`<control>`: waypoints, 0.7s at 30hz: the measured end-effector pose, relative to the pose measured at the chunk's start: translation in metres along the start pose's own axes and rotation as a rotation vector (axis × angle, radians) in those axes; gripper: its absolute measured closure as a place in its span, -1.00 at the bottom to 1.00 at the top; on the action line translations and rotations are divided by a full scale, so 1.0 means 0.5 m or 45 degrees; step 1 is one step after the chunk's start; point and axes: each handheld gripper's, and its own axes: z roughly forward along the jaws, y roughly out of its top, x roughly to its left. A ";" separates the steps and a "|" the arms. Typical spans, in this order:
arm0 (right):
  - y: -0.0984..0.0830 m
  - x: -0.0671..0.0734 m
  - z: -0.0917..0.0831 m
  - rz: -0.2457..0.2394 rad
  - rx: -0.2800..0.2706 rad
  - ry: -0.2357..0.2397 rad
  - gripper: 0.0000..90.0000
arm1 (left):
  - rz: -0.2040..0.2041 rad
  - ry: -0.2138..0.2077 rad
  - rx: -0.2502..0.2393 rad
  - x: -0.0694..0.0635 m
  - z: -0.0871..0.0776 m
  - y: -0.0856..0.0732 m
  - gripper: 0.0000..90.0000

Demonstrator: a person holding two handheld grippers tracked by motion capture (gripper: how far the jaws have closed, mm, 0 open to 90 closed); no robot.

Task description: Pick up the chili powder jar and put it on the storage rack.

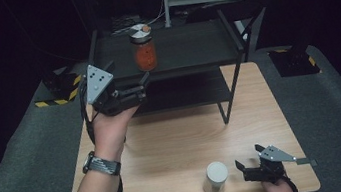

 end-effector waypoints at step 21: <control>0.001 0.003 0.000 -0.003 0.002 -0.006 -0.98 | -0.016 -0.053 0.047 -0.026 -0.063 -0.109 -0.99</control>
